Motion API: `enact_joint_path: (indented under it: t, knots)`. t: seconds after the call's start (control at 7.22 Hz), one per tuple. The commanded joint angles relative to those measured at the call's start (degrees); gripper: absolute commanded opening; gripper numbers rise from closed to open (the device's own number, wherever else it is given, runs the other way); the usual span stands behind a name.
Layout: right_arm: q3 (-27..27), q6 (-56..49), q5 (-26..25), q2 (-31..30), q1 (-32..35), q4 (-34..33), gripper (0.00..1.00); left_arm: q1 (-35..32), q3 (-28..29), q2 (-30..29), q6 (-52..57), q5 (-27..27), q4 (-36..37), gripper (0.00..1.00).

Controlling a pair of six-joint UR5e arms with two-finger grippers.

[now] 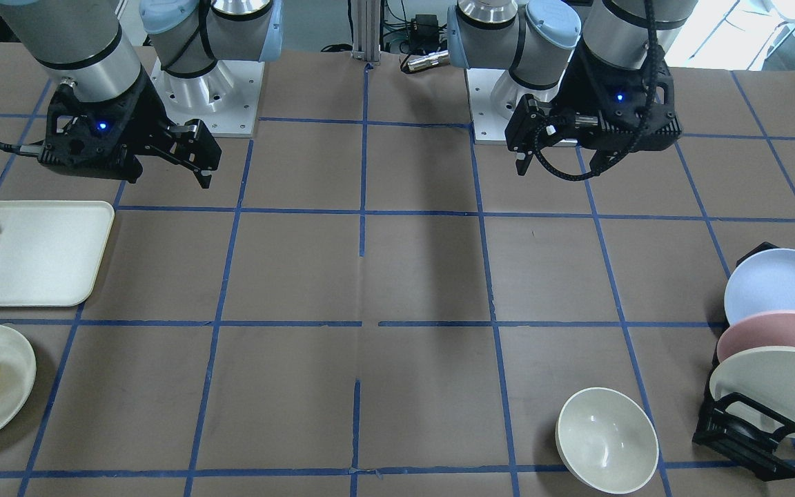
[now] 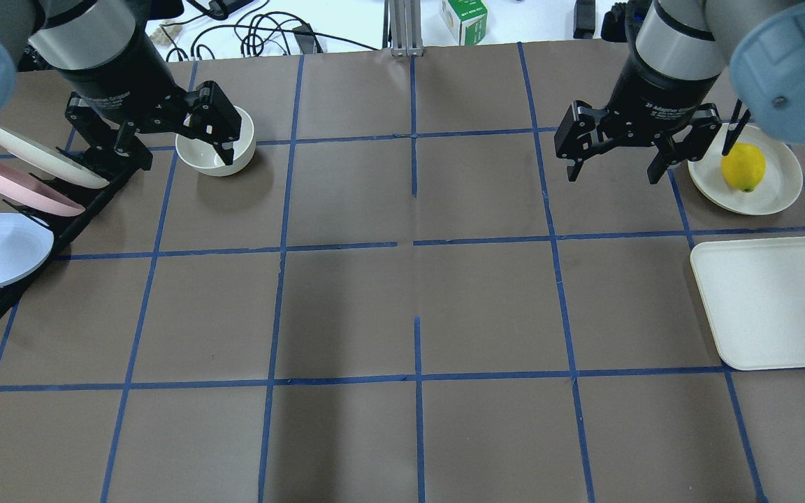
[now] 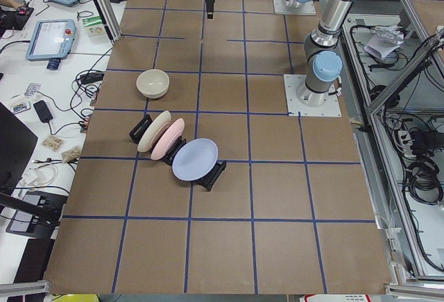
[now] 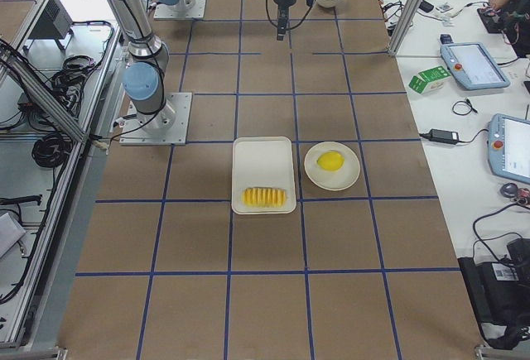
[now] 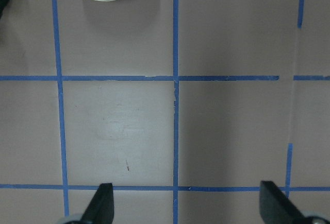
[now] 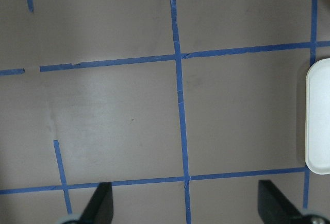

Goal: Place bowl and put lemon in it

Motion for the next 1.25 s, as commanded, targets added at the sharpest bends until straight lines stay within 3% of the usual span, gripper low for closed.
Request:
enact_joint_path:
  t: [0.0, 0.28, 0.55, 1.11]
  knots:
    - [0.0, 0.1, 0.2, 0.2, 0.0, 0.0, 1.0, 0.2, 0.0, -0.4, 1.3, -0.5, 0.1, 1.0]
    - [0.6, -0.3, -0.1, 0.4, -1.6, -0.4, 1.0, 2.1, 0.7, -3.1, 8.1, -0.3, 3.6, 1.0]
    - [0.7, -5.0, 0.3, 1.9, -5.7, -1.9, 1.0, 10.1, 2.2, -13.4, 16.2, -0.7, 12.9, 1.0]
    - [-0.1, -21.2, 0.0, 10.6, -20.6, -14.6, 1.0, 14.9, 8.7, -34.1, 21.7, -3.0, 29.4, 1.0]
